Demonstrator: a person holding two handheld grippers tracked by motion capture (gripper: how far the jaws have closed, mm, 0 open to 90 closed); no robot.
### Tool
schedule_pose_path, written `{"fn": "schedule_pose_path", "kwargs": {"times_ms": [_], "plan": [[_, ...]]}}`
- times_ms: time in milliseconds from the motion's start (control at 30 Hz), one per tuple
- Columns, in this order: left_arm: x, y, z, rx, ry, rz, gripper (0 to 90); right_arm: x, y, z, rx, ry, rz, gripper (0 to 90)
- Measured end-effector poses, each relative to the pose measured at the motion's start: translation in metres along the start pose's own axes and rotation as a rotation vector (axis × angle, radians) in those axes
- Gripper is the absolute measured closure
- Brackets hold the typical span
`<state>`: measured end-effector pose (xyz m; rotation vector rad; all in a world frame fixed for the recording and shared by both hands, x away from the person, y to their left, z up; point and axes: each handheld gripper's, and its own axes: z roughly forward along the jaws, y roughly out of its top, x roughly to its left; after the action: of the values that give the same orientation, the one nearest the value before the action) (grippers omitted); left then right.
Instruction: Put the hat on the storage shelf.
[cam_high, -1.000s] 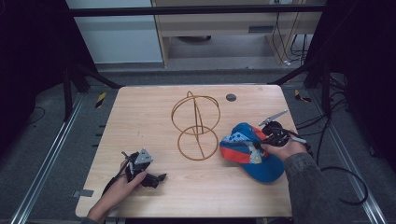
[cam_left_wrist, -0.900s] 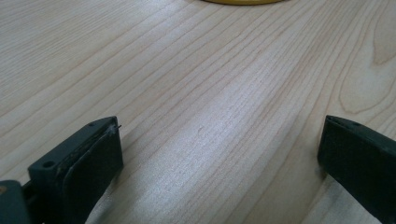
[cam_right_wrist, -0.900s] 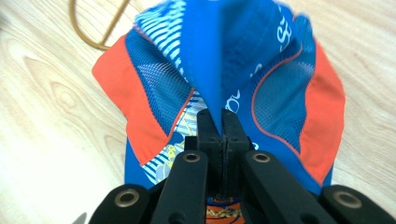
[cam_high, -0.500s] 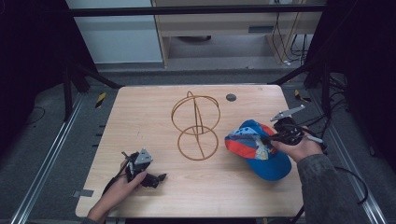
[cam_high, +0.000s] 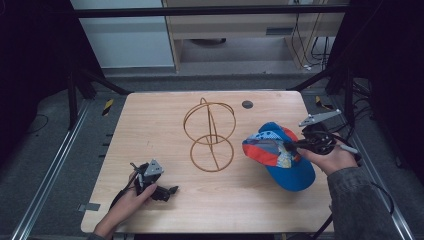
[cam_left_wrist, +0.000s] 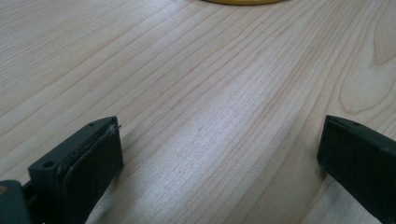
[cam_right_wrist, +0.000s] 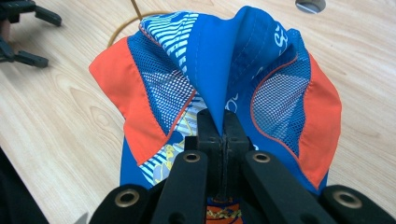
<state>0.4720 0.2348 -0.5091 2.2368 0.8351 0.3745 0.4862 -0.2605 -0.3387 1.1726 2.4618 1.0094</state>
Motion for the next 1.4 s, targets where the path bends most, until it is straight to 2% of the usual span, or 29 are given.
{"fn": "schedule_pose_path", "kwargs": {"times_ms": [233,633,1000,1400], "plan": [[0.0,0.0,0.0,0.001,0.001,0.0,0.0,0.005,0.003,-0.014,-0.015,-0.009,-0.008,89.6],[0.0,0.0,0.0,0.001,0.0,0.0,0.0,0.002,0.003,-0.024,-0.035,-0.021,-0.005,89.6],[0.0,0.0,0.0,0.001,0.0,0.0,0.0,0.003,0.012,-0.04,-0.103,-0.033,0.0,89.7],[0.0,0.0,0.0,-0.003,0.001,-0.004,0.0,0.007,0.026,-0.053,-0.15,-0.049,-0.018,89.7]]}}
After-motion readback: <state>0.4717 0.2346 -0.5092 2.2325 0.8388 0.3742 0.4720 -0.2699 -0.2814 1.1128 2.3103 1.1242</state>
